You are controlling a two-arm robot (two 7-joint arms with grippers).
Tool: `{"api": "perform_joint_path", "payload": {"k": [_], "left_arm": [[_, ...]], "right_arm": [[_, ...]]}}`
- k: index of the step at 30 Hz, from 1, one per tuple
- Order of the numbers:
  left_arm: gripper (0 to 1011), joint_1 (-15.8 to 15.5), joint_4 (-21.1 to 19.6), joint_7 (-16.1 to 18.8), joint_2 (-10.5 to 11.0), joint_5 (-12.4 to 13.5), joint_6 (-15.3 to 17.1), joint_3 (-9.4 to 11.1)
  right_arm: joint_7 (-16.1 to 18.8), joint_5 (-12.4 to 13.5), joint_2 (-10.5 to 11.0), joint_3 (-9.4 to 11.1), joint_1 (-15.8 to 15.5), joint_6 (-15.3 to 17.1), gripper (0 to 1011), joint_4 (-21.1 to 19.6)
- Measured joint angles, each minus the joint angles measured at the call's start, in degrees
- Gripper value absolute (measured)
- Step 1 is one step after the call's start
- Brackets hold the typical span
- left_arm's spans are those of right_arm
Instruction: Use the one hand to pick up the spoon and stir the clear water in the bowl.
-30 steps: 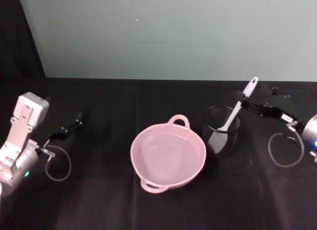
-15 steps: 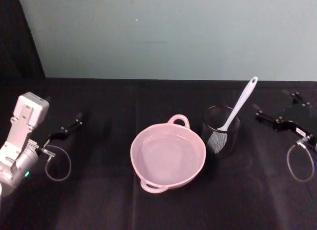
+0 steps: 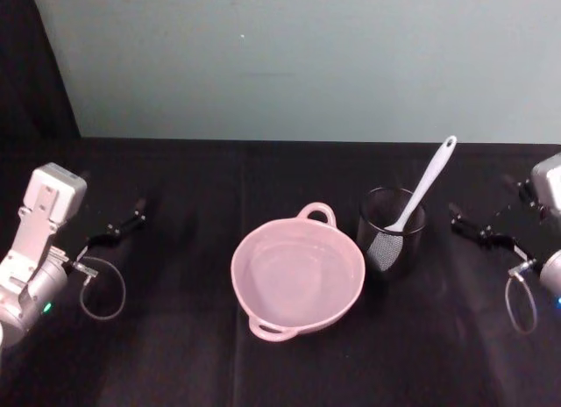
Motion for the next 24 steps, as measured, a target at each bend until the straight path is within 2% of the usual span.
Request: {"api": "perform_joint_path", "payload": {"k": [3,9,24], "left_arm": [[1005,0.0,0.0,0.0,0.0,0.0,0.0,0.0],[1005,0.0,0.0,0.0,0.0,0.0,0.0,0.0],[1005,0.0,0.0,0.0,0.0,0.0,0.0,0.0]], "right_arm": [[0.19,-1.18,-1.31,-0.54,0.54,-1.31,1003,2.94],[0.23,-1.25,-2.57,0.35,0.22,-2.48,1003,4.33],[0.44,-1.22,-2.27,0.04,0.37,-2.24,1002,4.08]]}}
